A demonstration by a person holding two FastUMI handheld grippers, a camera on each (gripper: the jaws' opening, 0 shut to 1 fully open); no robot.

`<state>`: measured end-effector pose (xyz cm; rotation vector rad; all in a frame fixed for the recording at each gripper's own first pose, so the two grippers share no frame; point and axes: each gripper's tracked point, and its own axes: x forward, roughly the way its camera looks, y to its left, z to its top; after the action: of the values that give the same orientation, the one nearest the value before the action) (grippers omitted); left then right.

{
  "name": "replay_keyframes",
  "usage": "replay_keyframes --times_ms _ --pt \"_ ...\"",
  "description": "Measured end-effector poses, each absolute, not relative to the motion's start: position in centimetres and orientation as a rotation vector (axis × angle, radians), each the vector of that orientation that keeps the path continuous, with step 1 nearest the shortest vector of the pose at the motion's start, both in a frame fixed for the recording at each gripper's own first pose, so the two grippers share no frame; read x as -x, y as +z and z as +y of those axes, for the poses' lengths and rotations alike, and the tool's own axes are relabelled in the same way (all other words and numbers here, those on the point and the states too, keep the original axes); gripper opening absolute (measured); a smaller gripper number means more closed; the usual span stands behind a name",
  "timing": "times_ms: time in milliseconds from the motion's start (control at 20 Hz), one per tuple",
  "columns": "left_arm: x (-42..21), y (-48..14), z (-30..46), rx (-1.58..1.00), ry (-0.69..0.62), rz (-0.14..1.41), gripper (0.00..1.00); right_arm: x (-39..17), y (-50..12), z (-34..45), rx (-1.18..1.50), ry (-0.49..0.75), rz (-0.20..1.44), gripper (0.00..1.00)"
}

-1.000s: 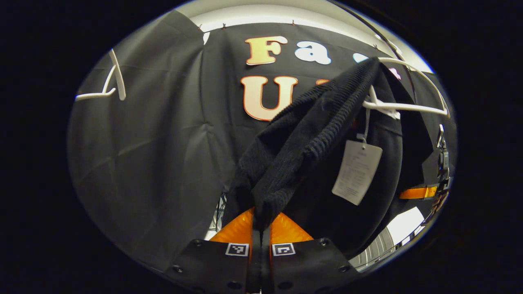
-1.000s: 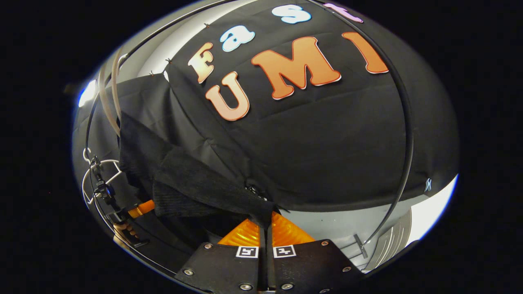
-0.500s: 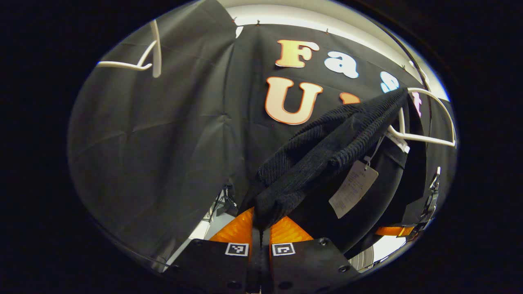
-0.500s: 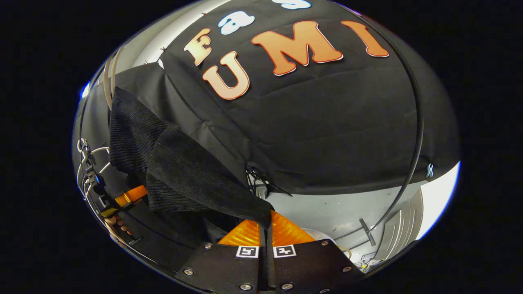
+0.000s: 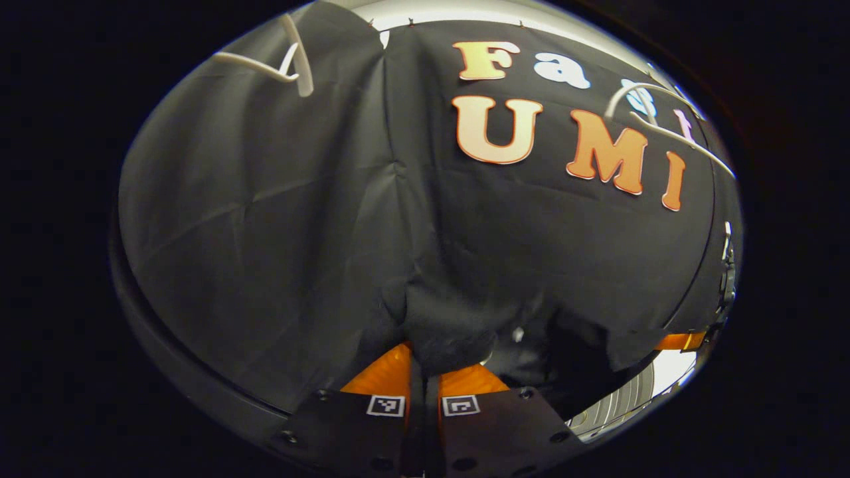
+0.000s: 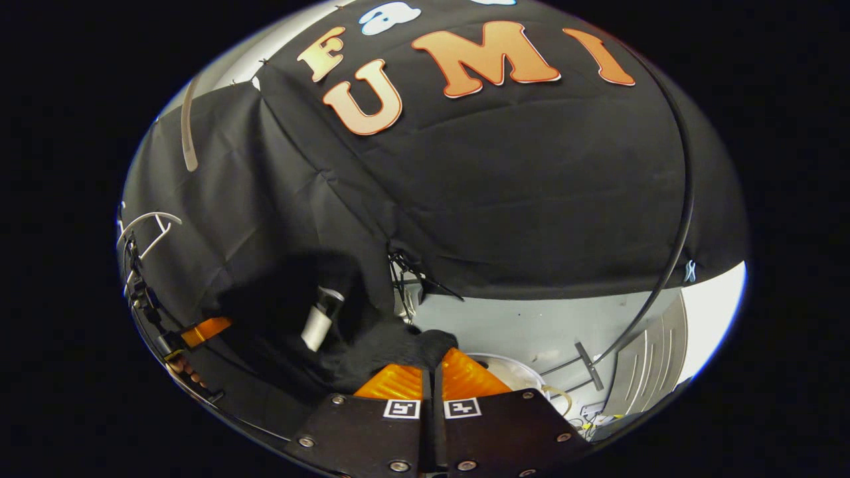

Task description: Grasp the clothes on the hanger with both hands and then place them into the laundry hamper below.

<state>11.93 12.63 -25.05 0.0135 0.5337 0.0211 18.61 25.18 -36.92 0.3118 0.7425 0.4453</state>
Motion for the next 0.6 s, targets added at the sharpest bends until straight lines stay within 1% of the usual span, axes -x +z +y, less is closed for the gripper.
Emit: replay_keyframes --times_ms 150,200,300,350,500,600 --pt "-10.7 -26.2 10.6 -0.015 -0.031 0.568 0.07 -17.5 -38.2 24.4 -0.294 0.433 0.756 0.0" --pt "-10.8 -26.8 9.7 -0.018 -0.051 0.578 0.05 -17.1 -38.6 23.9 -0.287 0.428 0.763 0.0" --pt "-10.2 -28.5 7.8 -0.029 -0.098 0.609 0.09 -16.1 -39.4 22.9 -0.281 0.413 0.779 0.0" --pt "-9.8 -29.4 6.8 -0.034 -0.122 0.627 0.07 -15.6 -40.0 22.4 -0.284 0.402 0.791 0.0" --pt "-7.5 -31.4 3.3 -0.038 -0.191 0.691 0.07 -14.7 -41.9 21.0 -0.291 0.365 0.823 0.0" --pt "-7.5 -32.3 1.1 -0.049 -0.236 0.725 0.07 -14.4 -42.9 20.4 -0.287 0.345 0.843 0.0"
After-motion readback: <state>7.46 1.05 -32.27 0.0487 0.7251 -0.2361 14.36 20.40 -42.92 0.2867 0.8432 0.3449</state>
